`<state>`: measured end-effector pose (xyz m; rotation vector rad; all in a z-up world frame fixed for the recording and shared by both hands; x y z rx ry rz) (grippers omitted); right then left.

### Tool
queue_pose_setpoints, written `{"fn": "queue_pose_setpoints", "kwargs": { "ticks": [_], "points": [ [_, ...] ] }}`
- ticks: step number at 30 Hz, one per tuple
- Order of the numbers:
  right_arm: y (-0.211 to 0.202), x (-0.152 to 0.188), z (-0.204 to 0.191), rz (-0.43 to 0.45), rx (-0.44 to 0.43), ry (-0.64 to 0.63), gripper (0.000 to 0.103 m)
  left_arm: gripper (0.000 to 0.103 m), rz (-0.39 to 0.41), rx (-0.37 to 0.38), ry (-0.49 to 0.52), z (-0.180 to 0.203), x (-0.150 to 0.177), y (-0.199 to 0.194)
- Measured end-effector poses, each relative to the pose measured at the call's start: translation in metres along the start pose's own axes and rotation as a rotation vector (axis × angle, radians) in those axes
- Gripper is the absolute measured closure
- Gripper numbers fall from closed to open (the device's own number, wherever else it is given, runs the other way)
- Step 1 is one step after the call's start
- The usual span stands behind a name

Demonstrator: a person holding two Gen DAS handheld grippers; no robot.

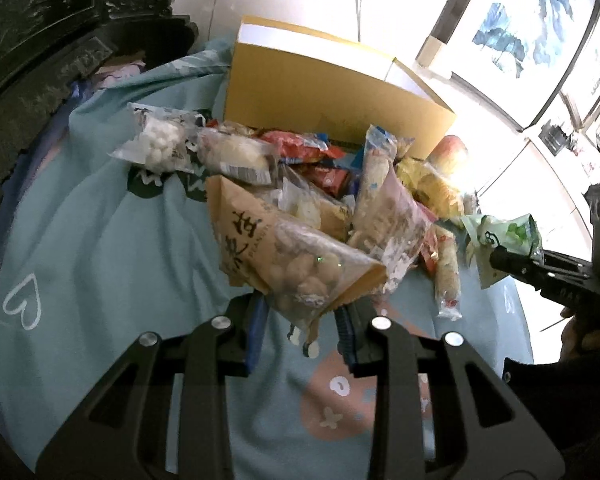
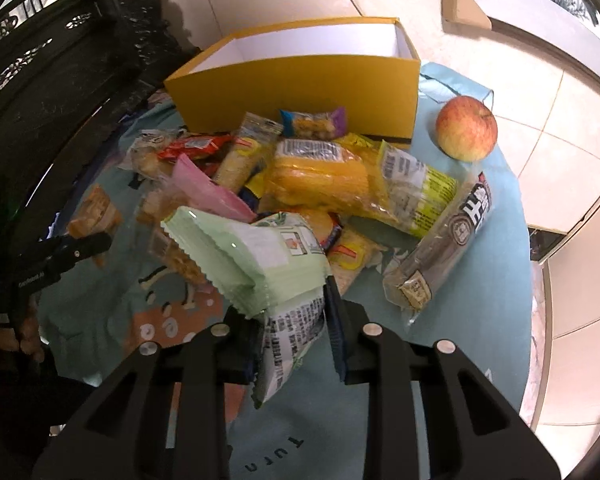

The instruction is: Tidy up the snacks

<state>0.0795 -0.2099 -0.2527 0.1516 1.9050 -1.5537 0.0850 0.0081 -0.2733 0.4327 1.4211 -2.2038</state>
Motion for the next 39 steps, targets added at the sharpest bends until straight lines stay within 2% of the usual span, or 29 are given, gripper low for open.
{"fn": "queue_pose_setpoints", "kwargs": {
  "ticks": [7,14,21,25,29,30,31,32,33,36,39],
  "points": [
    [-0.014,-0.013,-0.005,0.038,-0.007,-0.017,0.075,0.072,0.069,0.048,0.037,0.023,-0.021,-0.027],
    [-0.049,-0.057,-0.001,0.130,-0.016,-0.034,0.075,0.072,0.160,0.102,0.088,0.064,-0.062,-0.060],
    [-0.069,-0.138,0.019,0.220,-0.009,-0.061,0.075,0.072,0.242,0.136,0.101,0.114,-0.129,-0.066],
    [-0.062,-0.199,0.043,0.249,0.010,-0.057,0.075,0.072,0.280,0.151,0.090,0.138,-0.181,-0.051],
    [-0.043,-0.255,0.066,0.263,0.013,-0.026,0.072,0.071,0.289,0.115,0.101,0.153,-0.237,-0.022],
    [-0.037,-0.265,0.071,0.254,0.014,-0.020,0.061,0.068,0.277,0.092,0.106,0.154,-0.249,-0.010],
    [-0.026,-0.277,0.079,0.234,0.043,-0.017,0.035,0.052,0.263,0.048,0.097,0.150,-0.261,0.005],
    [-0.020,-0.284,0.084,0.219,0.064,-0.020,0.027,0.036,0.259,0.008,0.086,0.145,-0.269,0.015],
    [-0.016,-0.287,0.087,0.213,0.080,-0.024,0.026,0.019,0.250,-0.028,0.067,0.138,-0.275,0.023],
    [-0.016,-0.284,0.093,0.213,0.095,-0.012,0.026,0.019,0.237,-0.059,0.039,0.125,-0.280,0.028],
    [-0.020,-0.264,0.091,0.213,0.087,-0.004,0.026,0.013,0.275,-0.073,0.054,0.114,-0.267,0.013]
  ]
}}
Point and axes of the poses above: each gripper's, at about its wrist camera, not at the fingertips, and y roughly the way its jaws point, z to its right, x to its underside, the point moved 10 cm from there along y, roughly the way its jaws point, and after that the axes turned 13 degrees about -y, right-handed, at the moved point
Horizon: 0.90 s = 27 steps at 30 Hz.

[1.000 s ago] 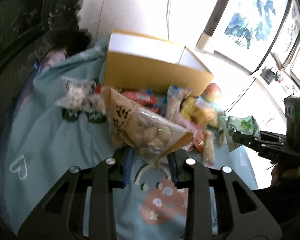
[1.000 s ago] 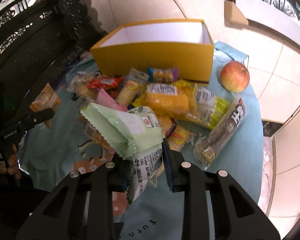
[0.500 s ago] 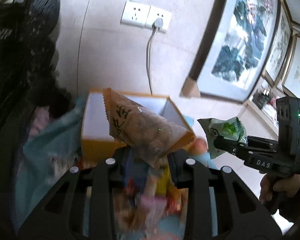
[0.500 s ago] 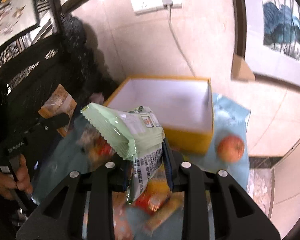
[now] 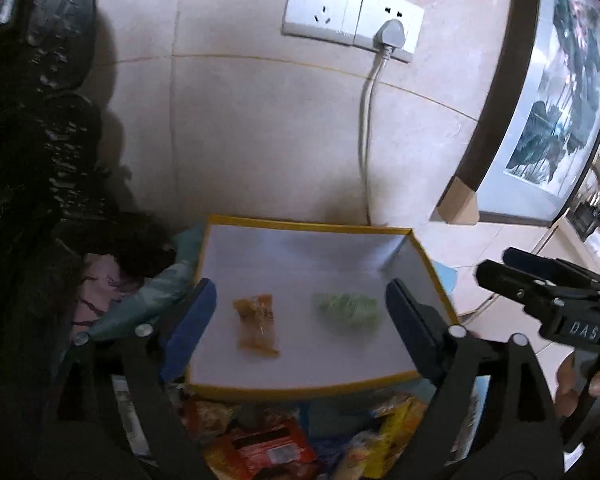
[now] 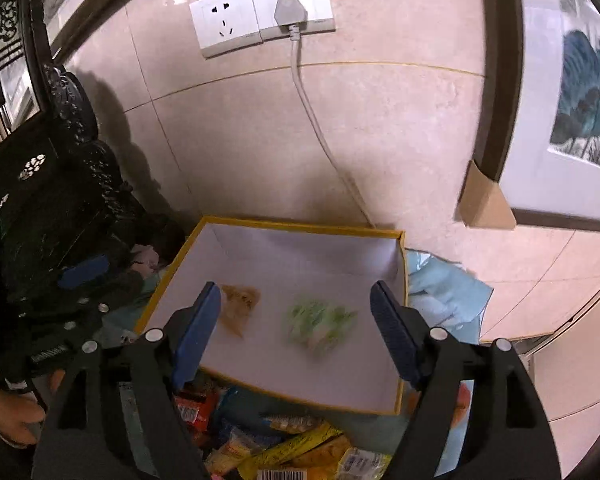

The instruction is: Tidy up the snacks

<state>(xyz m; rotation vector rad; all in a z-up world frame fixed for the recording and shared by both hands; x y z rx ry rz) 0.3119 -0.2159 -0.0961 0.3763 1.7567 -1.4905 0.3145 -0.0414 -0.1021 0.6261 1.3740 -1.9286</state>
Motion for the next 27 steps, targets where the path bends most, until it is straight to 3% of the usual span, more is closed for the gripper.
{"fn": "queue_pose_setpoints", "kwargs": {
  "ticks": [6,11,16,23,27],
  "points": [
    [-0.017,0.076,-0.017,-0.068,-0.025,0.016,0.026,0.012,-0.021,-0.007,-0.014,-0.021,0.061,-0.032],
    [-0.028,0.153,-0.043,-0.158,-0.033,0.032,0.026,0.011,-0.150,-0.040,0.072,-0.043,0.158,-0.043],
    [-0.036,0.211,-0.060,-0.227,-0.015,0.080,0.026,0.011,-0.223,-0.049,0.139,-0.061,0.217,-0.053],
    [-0.022,0.270,-0.087,-0.326,-0.012,0.081,0.028,0.011,-0.209,-0.009,0.172,-0.057,0.240,-0.062],
    [-0.007,0.283,-0.098,-0.346,-0.023,0.072,0.038,0.011,-0.185,0.012,0.230,-0.037,0.244,-0.056]
  ]
}}
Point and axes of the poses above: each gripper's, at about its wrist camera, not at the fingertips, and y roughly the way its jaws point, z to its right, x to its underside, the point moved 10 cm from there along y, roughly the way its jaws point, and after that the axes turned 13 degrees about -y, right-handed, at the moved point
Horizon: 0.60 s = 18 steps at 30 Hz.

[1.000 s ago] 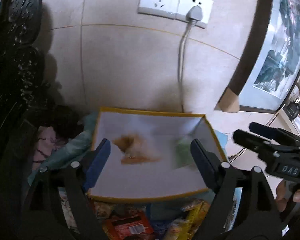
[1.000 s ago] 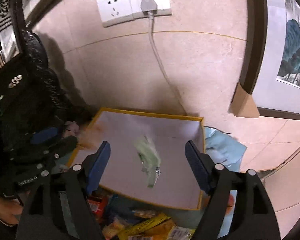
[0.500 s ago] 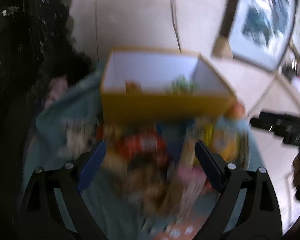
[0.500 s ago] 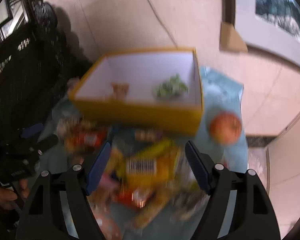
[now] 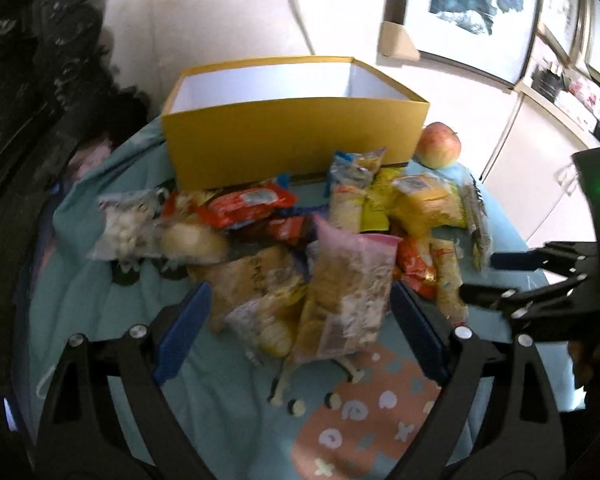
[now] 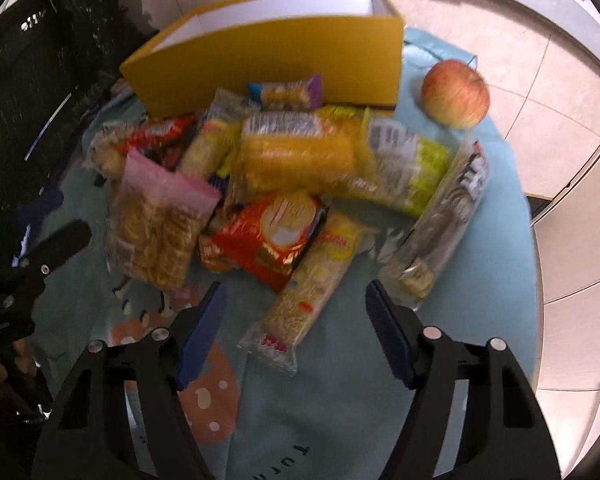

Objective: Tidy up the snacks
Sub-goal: 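Grasp a pink cookie bag with the left gripper while the right grasps a wafer stick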

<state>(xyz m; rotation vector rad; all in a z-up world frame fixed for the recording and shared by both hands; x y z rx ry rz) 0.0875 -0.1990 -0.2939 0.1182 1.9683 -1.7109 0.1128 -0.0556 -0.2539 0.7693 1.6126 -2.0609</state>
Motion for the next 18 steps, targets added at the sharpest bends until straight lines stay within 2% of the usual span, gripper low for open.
{"fn": "queue_pose_setpoints", "kwargs": {
  "ticks": [1,6,8,10,13,18],
  "points": [
    [0.004,0.000,-0.001,-0.004,0.001,-0.007,0.040,0.011,-0.002,0.000,0.006,0.003,-0.001,0.002],
    [0.030,0.004,-0.002,-0.046,0.040,-0.029,0.041,0.011,-0.008,0.000,0.013,0.008,0.001,0.006],
    [0.046,0.013,0.002,-0.102,0.068,-0.034,0.049,0.011,-0.019,-0.012,0.018,0.006,0.004,0.009],
    [0.047,0.014,0.000,-0.094,0.108,-0.092,0.057,0.011,-0.029,-0.015,0.022,0.005,0.007,0.012],
    [0.044,0.017,0.004,-0.098,0.080,-0.086,0.067,0.011,-0.028,-0.010,0.055,0.012,0.009,0.017],
    [0.032,0.037,0.023,-0.106,0.087,-0.059,0.074,0.011,-0.006,0.002,0.170,0.039,0.017,0.031]
  ]
}}
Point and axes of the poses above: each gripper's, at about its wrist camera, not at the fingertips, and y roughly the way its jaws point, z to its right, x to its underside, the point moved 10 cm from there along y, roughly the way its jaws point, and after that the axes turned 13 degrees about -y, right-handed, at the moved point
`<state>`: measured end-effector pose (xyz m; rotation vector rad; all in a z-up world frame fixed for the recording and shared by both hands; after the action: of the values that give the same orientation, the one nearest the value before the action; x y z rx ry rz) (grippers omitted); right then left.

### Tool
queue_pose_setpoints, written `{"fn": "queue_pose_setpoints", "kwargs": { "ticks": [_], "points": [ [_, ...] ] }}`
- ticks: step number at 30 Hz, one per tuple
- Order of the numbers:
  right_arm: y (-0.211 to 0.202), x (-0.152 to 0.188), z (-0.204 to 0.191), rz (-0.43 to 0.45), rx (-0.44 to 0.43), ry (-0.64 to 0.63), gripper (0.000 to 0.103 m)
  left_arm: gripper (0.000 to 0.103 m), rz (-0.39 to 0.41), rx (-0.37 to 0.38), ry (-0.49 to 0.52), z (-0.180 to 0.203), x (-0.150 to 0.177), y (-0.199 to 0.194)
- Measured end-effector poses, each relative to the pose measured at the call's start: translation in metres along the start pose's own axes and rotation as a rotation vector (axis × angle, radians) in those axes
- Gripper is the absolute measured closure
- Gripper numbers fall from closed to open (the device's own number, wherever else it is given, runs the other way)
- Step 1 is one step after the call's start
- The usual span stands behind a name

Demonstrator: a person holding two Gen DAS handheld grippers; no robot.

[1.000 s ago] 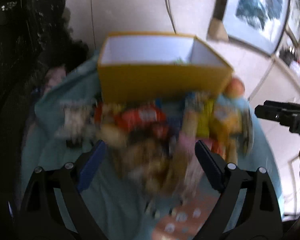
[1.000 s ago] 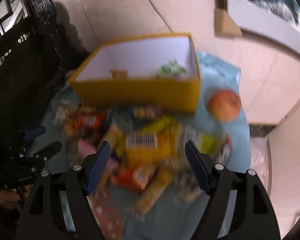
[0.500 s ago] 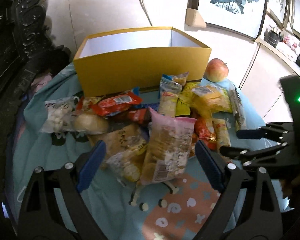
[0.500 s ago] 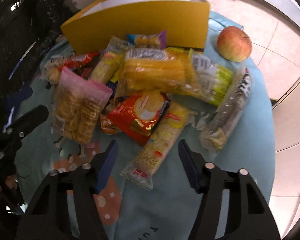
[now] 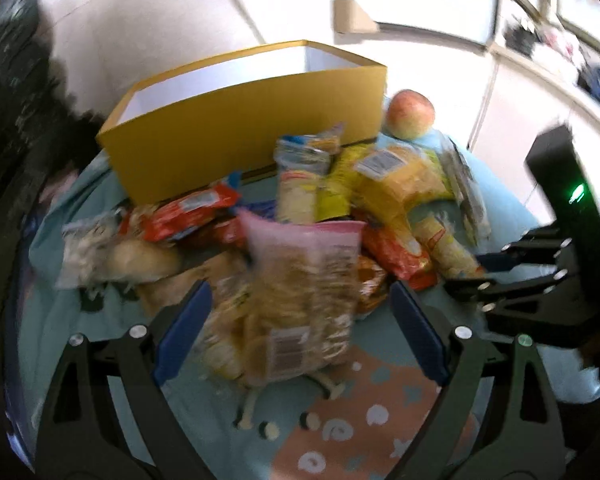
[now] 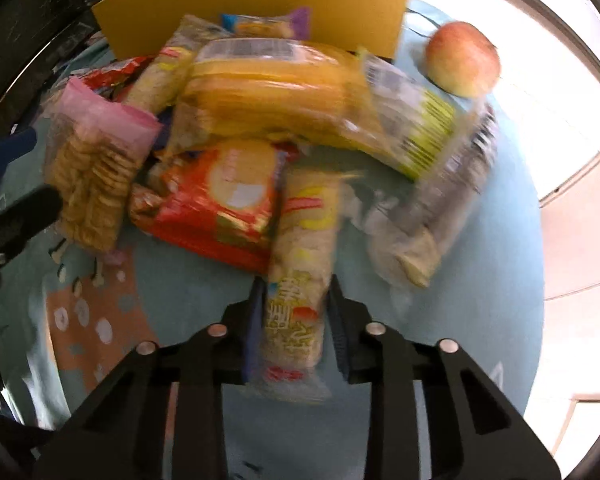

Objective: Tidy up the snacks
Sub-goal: 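Grasp a pink cookie bag with the left gripper while the right grasps a wafer stick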

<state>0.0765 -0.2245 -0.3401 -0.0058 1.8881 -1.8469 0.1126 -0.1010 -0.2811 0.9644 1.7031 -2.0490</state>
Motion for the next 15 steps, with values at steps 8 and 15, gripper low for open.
{"fn": "queue_pose_setpoints", "kwargs": {
  "ticks": [8,15],
  "points": [
    [-0.006,0.012,0.003,-0.008,-0.003,-0.013,0.074,0.047,-0.038,-0.089,0.148,0.013,0.018,0.031],
    [-0.008,0.014,0.007,0.016,-0.029,0.015,0.074,0.050,-0.049,0.025,-0.052,-0.013,0.021,0.001]
  ]
}}
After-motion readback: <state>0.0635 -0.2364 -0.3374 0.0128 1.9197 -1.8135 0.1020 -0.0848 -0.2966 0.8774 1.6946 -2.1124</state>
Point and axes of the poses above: each gripper's, at about its wrist camera, not at the fingertips, and y roughly the way its jaws point, z to its right, x to its underside, the point moved 10 cm from there along y, roughly the way its jaws point, and after that the axes turned 13 degrees about -y, right-handed, at the moved point
